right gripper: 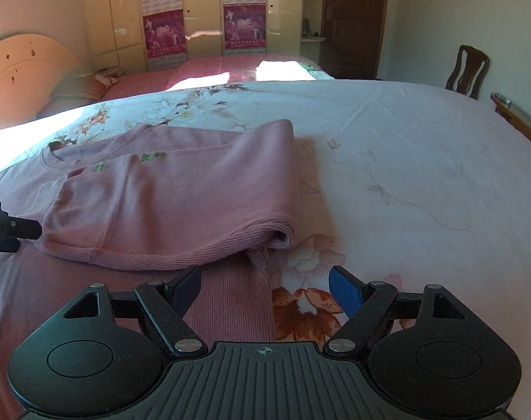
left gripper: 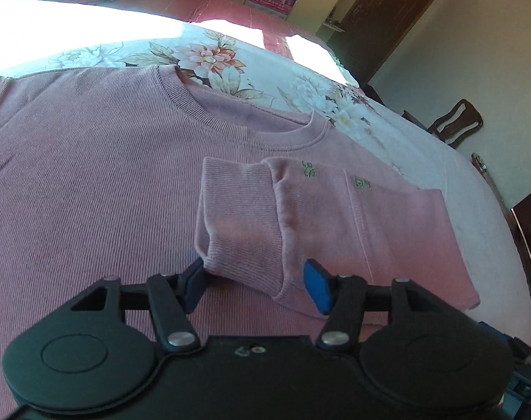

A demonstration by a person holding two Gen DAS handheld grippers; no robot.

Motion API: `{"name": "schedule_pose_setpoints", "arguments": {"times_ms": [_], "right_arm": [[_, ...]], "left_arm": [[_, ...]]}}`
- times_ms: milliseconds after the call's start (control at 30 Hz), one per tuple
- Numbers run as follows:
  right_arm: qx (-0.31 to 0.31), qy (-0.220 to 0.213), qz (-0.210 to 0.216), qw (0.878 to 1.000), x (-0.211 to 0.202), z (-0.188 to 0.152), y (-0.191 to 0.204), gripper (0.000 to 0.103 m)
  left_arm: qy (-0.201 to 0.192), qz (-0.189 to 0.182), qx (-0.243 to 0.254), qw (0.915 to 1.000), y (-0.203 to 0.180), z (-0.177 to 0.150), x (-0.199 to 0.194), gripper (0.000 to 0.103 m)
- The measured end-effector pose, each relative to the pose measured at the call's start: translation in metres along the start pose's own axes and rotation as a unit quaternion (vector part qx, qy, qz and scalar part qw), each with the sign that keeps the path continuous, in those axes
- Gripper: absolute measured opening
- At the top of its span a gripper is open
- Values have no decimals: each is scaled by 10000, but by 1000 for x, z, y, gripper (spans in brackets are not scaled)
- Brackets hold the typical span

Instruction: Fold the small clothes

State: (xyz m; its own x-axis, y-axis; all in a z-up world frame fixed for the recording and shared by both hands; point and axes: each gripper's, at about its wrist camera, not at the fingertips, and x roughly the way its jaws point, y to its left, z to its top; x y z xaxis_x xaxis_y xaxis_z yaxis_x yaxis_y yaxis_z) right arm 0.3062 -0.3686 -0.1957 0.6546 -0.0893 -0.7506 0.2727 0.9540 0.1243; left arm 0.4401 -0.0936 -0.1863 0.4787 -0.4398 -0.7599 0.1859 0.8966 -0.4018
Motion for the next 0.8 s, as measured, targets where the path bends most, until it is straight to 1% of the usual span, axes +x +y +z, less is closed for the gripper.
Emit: {"name": "schedule_pose_setpoints", "arguments": {"times_ms": [67, 100, 133, 167, 200, 233, 267, 300, 367, 467, 500, 533, 567, 667, 733, 800], "right_arm": [[47, -38, -62, 10000, 1, 0, -6, 80], [73, -39, -60, 9999, 3, 1, -7, 80], [92, -38, -49, 9999, 5, 3, -8, 79], [92, -59, -58, 9999, 6, 3, -8, 77], [53, -74, -82, 9999, 7, 4, -7, 70], [7, -19, -86, 10000, 11, 5, -6, 51], [22, 18, -78, 10000, 14, 6, -6, 37], [87, 53, -15, 9999, 18, 7, -7, 37], [120, 41, 40, 9999, 22, 9, -4, 37], [4, -43, 128, 9999, 25, 13, 6, 37], [-87, -53, 56, 9999, 28, 15, 10, 36], [-128, 5, 36, 9999, 32, 15, 12, 23], [-47, 58, 64, 10000, 35, 16, 9, 10], [378, -33, 54, 9993, 31, 14, -5, 10], [632, 18, 84, 9980, 29, 10, -12, 10], [518, 53, 20, 9986, 29, 5, -11, 10]], "left_arm": [[-84, -101, -244, 9996, 5, 2, 4, 17], [-107, -70, -307, 9994, 6, 3, 5, 11], [-143, -57, -330, 9993, 6, 5, 3, 8], [-231, -86, -338, 9991, 6, 6, -1, 7], [-378, -147, -327, 9986, 4, 9, -8, 7], [-507, -206, -316, 9980, 2, 11, -15, 6], [-670, -275, -297, 9969, 0, 16, -24, 6], [-864, -370, -268, 9952, -2, 21, -37, 6], [-1179, -441, -238, 9918, -3, 29, -57, 6], [-1580, -386, -292, 9863, 5, 36, -82, 6], [-1666, -314, -299, 9851, 10, 36, -88, 6], [-1721, -231, -288, 9844, 14, 35, -91, 6], [-1712, -65, -246, 9849, 22, 33, -91, 6], [-1351, 274, -360, 9898, 44, 21, -77, 6], [-1088, 411, -352, 9926, 53, 10, -64, 6], [-858, 578, -261, 9943, 57, -1, -49, 6]]}}
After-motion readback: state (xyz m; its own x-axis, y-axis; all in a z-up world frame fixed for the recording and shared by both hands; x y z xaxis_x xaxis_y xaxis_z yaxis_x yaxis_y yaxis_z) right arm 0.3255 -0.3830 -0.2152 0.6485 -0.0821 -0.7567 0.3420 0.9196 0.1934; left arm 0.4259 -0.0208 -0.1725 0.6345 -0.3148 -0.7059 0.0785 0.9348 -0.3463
